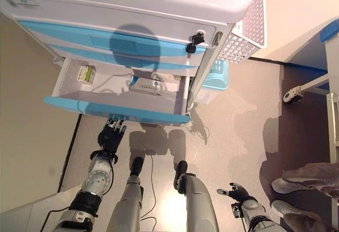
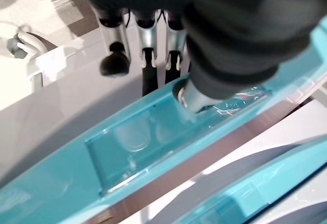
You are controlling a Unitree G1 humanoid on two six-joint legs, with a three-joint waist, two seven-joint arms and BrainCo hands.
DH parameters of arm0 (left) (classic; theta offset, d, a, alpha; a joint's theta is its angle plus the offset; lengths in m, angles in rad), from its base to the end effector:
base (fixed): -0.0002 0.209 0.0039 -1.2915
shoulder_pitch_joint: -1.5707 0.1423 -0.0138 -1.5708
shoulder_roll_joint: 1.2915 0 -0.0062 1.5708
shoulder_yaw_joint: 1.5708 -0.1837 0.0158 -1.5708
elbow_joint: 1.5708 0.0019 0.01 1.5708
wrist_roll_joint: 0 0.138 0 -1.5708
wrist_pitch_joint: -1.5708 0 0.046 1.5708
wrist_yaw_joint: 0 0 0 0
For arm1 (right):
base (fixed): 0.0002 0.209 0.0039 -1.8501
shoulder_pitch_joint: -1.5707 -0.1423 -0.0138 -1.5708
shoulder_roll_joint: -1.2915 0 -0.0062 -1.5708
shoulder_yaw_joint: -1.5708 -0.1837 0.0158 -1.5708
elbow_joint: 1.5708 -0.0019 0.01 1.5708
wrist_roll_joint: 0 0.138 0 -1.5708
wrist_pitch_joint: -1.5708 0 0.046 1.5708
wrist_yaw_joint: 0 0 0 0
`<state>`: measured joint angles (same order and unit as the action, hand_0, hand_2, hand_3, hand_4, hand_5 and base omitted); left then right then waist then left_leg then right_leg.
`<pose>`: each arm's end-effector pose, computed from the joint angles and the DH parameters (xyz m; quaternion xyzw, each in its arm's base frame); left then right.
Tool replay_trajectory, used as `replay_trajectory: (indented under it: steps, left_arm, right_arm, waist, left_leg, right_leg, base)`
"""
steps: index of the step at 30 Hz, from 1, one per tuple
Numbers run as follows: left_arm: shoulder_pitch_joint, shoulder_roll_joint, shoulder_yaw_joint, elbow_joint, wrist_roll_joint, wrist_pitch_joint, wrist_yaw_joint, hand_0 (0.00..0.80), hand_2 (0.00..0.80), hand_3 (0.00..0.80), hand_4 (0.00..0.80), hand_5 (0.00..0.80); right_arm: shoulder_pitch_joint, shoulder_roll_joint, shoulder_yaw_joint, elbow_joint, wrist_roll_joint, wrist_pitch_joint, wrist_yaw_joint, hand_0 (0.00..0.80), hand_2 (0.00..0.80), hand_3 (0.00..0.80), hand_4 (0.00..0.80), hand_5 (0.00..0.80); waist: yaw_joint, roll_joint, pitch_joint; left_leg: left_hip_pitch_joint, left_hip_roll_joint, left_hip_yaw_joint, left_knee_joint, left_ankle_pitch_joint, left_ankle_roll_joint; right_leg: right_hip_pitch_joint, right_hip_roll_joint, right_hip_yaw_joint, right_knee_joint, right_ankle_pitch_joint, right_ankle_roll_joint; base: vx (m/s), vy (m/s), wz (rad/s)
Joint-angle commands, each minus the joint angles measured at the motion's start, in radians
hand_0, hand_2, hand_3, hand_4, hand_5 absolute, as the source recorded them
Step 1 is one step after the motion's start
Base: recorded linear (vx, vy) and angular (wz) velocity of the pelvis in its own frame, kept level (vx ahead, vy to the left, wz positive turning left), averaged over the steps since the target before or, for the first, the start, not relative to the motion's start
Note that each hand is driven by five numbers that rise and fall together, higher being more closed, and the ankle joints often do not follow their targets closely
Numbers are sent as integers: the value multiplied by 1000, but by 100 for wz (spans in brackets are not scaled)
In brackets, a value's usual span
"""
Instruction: Open the drawer and pick up the medicine
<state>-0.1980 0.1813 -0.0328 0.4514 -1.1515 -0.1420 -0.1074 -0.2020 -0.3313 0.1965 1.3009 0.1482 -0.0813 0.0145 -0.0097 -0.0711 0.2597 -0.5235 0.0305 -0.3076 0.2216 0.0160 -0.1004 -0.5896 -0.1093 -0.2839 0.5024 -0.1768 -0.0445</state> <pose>0.2342 0.1862 0.0094 -0.4527 0.0281 0.0432 0.8902 0.1363 -0.2505 -0.0903 -0.1399 0.4878 -0.0458 0.8605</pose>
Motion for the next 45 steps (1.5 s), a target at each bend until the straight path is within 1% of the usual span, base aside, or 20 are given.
replay_trajectory:
  steps: [1,4,5,6,7,12,22,36,39,41,42,44,45]
  left_arm:
    - [53,95,85,-211,-15,-75,-71,800,800,800,800,800]
    - [93,100,78,-218,-17,-55,-81,800,800,800,800,800]
    - [116,113,68,-208,-12,-36,-93,753,753,753,753,753]
    - [116,113,68,-208,-12,-36,-93,587,587,587,587,587]
    - [124,121,63,-206,-6,-29,-97,0,0,0,0,0]
    - [145,132,51,-232,-18,-5,-107,0,0,0,0,0]
    - [147,116,53,-205,-16,-1,-93,0,0,0,0,0]
    - [148,113,54,-121,13,6,-83,0,0,0,0,0]
    - [142,114,65,-98,32,-7,-68,0,0,0,0,0]
    - [141,112,92,-72,63,-27,-39,0,0,0,0,0]
    - [141,111,92,-72,63,-27,-39,0,0,0,0,0]
    - [143,106,135,-68,68,-51,-10,0,0,0,0,0]
    - [143,107,161,-58,91,-77,24,0,0,0,0,0]
  right_arm:
    - [61,-33,9,17,-19,5,0,0,0,0,0,0]
    - [60,-38,9,21,-21,6,1,0,0,0,0,0]
    - [57,-43,9,21,-22,7,4,0,0,0,0,0]
    - [57,-43,9,21,-22,7,4,0,0,0,0,0]
    - [55,-46,8,20,-19,8,5,0,0,0,0,0]
    - [50,-49,15,12,-22,9,5,0,0,0,0,0]
    - [42,-57,16,7,-23,12,5,0,0,0,0,0]
    - [42,-69,14,8,-23,16,5,0,0,0,0,0]
    - [44,-69,8,13,-19,19,1,0,0,0,0,0]
    - [49,-70,-2,15,-17,21,-3,0,0,0,0,0]
    - [49,-70,-2,15,-17,21,-3,0,0,0,0,0]
    - [53,-69,-11,16,-14,22,-9,0,0,0,0,0]
    - [55,-68,-17,17,-11,23,-11,0,0,0,0,0]
  waist:
    - [51,-13,-51]
    - [64,-9,-47]
    - [74,-3,-44]
    - [74,-3,-44]
    - [77,-1,-42]
    - [85,7,-37]
    - [82,11,-31]
    - [75,18,-31]
    - [73,19,-36]
    - [69,22,-53]
    - [69,22,-53]
    - [67,22,-70]
    - [67,21,-80]
  left_leg:
    - [-77,-107,0,36,30,57]
    - [-79,-110,-7,35,32,59]
    - [-83,-112,-12,35,35,60]
    - [-83,-112,-12,35,35,60]
    - [-84,-114,-15,36,37,60]
    - [-89,-117,-20,42,39,61]
    - [-90,-118,-9,46,35,66]
    - [-94,-118,-1,51,33,67]
    - [-88,-117,2,48,32,67]
    - [-67,-113,9,35,30,67]
    - [-66,-113,9,35,30,67]
    - [-44,-111,13,20,29,66]
    - [-30,-109,16,11,29,66]
  right_leg:
    - [29,-15,13,-101,96,89]
    - [32,-18,6,-100,96,90]
    - [33,-18,0,-99,94,90]
    - [33,-18,0,-99,94,90]
    - [35,-19,-2,-100,95,90]
    - [36,-21,-8,-97,95,90]
    - [31,-21,5,-96,97,91]
    - [30,-18,17,-94,96,91]
    - [36,-18,17,-97,98,93]
    - [57,-17,22,-113,102,96]
    - [58,-17,22,-113,103,96]
    - [84,-15,28,-133,107,100]
    - [103,-15,31,-147,110,102]
  base:
    - [2,-8,24]
    - [-5,2,21]
    - [-2,5,20]
    - [1,7,16]
    - [4,11,8]
    - [-7,13,12]
    - [0,12,4]
    - [0,0,0]
    - [11,0,0]
    - [61,12,-1]
    - [72,13,-5]
    - [75,12,-7]
    - [75,18,-6]
